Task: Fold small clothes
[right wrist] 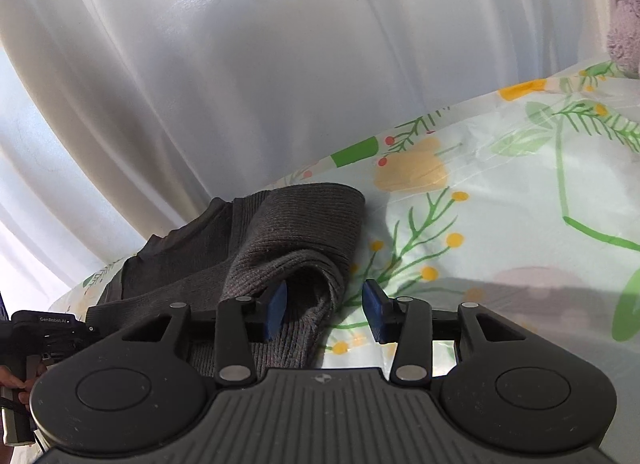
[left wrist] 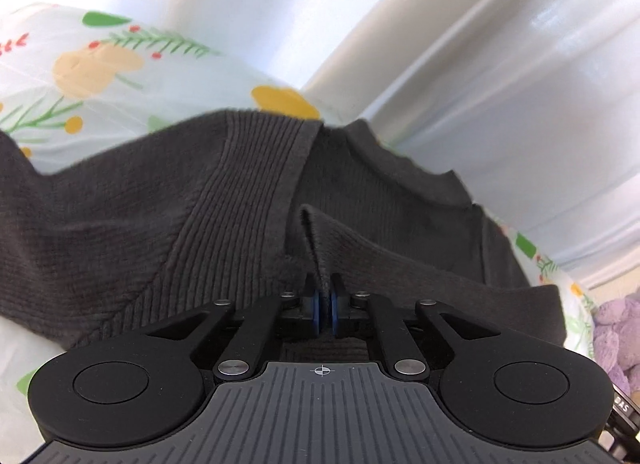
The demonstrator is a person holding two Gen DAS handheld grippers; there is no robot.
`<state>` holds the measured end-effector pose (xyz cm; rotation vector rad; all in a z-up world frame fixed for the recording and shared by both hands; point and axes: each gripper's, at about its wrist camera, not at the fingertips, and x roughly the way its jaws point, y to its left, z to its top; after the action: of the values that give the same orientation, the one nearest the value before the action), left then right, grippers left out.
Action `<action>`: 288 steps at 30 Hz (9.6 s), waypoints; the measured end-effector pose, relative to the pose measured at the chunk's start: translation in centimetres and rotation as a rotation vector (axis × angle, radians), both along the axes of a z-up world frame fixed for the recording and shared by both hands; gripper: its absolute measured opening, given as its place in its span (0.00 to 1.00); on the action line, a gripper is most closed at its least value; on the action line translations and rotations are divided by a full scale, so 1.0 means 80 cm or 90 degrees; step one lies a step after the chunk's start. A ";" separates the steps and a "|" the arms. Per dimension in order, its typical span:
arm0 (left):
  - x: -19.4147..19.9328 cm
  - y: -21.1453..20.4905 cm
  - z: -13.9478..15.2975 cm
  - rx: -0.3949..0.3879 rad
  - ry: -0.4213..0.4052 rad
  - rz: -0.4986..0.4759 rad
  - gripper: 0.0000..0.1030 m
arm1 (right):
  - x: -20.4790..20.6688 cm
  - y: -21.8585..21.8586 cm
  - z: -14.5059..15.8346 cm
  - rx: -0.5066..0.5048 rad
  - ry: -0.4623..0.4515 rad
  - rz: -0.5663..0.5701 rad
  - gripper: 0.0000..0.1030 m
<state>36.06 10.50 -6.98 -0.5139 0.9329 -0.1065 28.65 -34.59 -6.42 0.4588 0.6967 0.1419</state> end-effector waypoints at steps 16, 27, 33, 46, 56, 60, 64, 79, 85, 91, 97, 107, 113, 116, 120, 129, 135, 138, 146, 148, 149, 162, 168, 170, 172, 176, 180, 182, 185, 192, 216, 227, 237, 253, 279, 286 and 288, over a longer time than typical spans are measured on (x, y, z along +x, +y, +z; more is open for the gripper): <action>-0.013 0.040 0.054 -0.018 -0.066 0.052 0.06 | 0.039 0.015 -0.041 0.238 0.078 -0.066 0.31; 0.001 0.011 0.005 0.085 -0.027 0.006 0.06 | 0.015 0.006 -0.028 0.107 0.034 -0.039 0.12; 0.001 0.010 0.013 0.095 -0.052 0.007 0.06 | -0.005 -0.016 0.008 0.067 -0.018 -0.049 0.40; 0.017 0.012 0.024 0.147 -0.088 0.017 0.06 | 0.084 0.048 -0.009 -0.126 0.041 0.012 0.12; 0.029 0.005 0.000 0.223 -0.083 0.024 0.06 | 0.082 0.067 -0.013 -0.208 -0.003 -0.032 0.12; 0.020 0.004 0.006 0.233 -0.107 0.032 0.06 | 0.073 0.075 -0.004 -0.246 -0.011 -0.031 0.17; 0.021 0.000 0.009 0.270 -0.118 0.040 0.06 | 0.052 0.091 0.010 -0.275 -0.059 -0.020 0.19; -0.156 0.218 0.020 0.015 -0.127 0.435 0.83 | 0.005 0.122 0.022 -0.183 -0.048 0.062 0.31; -0.227 0.351 -0.006 -0.035 -0.098 0.676 0.73 | -0.031 0.133 0.016 -0.114 -0.026 0.071 0.33; -0.248 0.415 -0.030 -0.161 -0.149 0.760 0.61 | -0.033 0.154 0.016 -0.095 -0.013 0.081 0.33; -0.255 0.454 -0.055 -0.278 -0.166 0.821 0.26 | -0.035 0.166 0.025 -0.106 -0.023 0.084 0.33; -0.238 0.420 -0.028 -0.243 -0.223 0.708 0.08 | -0.042 0.164 0.023 -0.114 -0.023 0.072 0.33; -0.157 0.247 0.037 -0.218 -0.297 0.310 0.08 | -0.045 0.161 0.028 -0.102 -0.038 0.065 0.33; -0.129 0.140 0.041 -0.237 -0.278 0.156 0.32 | -0.045 0.164 0.031 -0.088 -0.042 0.076 0.33; -0.125 0.068 -0.003 -0.278 -0.189 0.140 0.62 | -0.038 0.169 0.032 -0.055 -0.043 0.106 0.33; -0.158 0.055 -0.033 -0.104 -0.140 0.221 0.63 | 0.045 0.206 0.010 0.114 0.040 0.221 0.33; -0.169 0.068 -0.030 -0.104 -0.147 0.235 0.62 | 0.094 0.262 -0.026 0.175 0.117 0.261 0.33; -0.173 0.070 -0.029 -0.083 -0.154 0.244 0.63 | 0.102 0.271 -0.038 0.206 0.139 0.255 0.34; -0.167 0.080 -0.020 0.004 -0.133 0.273 0.62 | 0.104 0.288 -0.023 0.155 0.113 0.265 0.03; -0.159 0.084 -0.014 0.041 -0.138 0.282 0.62 | 0.088 0.282 0.014 0.097 0.008 0.256 0.03; -0.155 0.087 -0.010 0.053 -0.140 0.283 0.62 | 0.077 0.273 0.034 0.058 -0.048 0.237 0.03; -0.119 0.077 -0.011 0.094 -0.133 0.237 0.60 | 0.100 0.133 -0.004 -0.036 0.026 0.057 0.21; -0.114 0.073 -0.015 0.097 -0.117 0.233 0.60 | 0.115 0.154 -0.013 -0.023 0.016 0.086 0.12; -0.113 0.072 -0.013 0.105 -0.115 0.230 0.60 | 0.112 0.172 0.003 -0.093 -0.024 0.105 0.10; -0.112 0.070 -0.011 0.123 -0.112 0.225 0.62 | 0.094 0.178 0.030 -0.197 -0.113 0.079 0.09; -0.108 0.067 -0.013 0.117 -0.092 0.215 0.62 | 0.088 0.167 0.041 -0.297 -0.143 0.015 0.09; -0.115 0.068 0.001 0.083 -0.090 0.193 0.61 | 0.102 0.156 0.004 -0.290 -0.044 0.042 0.09; -0.122 0.071 0.012 0.086 -0.104 0.190 0.61 | 0.098 0.150 0.001 -0.276 -0.046 0.034 0.09; -0.120 0.074 0.027 0.119 -0.132 0.198 0.61 | 0.090 0.150 0.007 -0.299 -0.074 0.023 0.09; -0.073 0.059 0.009 0.179 -0.095 0.147 0.60 | 0.088 0.140 0.016 -0.304 -0.093 -0.006 0.00; -0.026 0.051 -0.024 0.308 -0.088 0.212 0.29 | 0.109 0.175 0.011 -0.385 -0.136 0.036 0.03; -0.034 -0.012 0.005 0.269 -0.185 0.114 0.50 | 0.102 0.197 0.000 -0.274 -0.090 0.099 0.08; -0.019 0.002 -0.042 0.221 -0.201 0.130 0.68 | 0.113 0.221 -0.036 -0.384 -0.117 0.117 0.08; -0.041 -0.040 -0.030 0.390 -0.169 0.056 0.89 | 0.071 0.190 -0.017 -0.359 -0.073 0.084 0.09; -0.358 0.055 0.124 0.447 -0.026 -0.034 0.91 | -0.240 0.008 -0.018 0.015 0.213 0.213 0.33; -0.346 0.060 0.047 0.101 0.140 -0.122 0.79 | -0.229 -0.002 -0.032 0.125 0.249 0.210 0.34; -0.343 0.055 0.029 0.076 0.169 -0.135 0.74 | -0.227 -0.002 -0.034 0.141 0.257 0.212 0.34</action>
<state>8.65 14.86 -4.68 -0.3212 1.2448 -0.1750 10.46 -34.78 -9.15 0.5884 1.1590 0.4526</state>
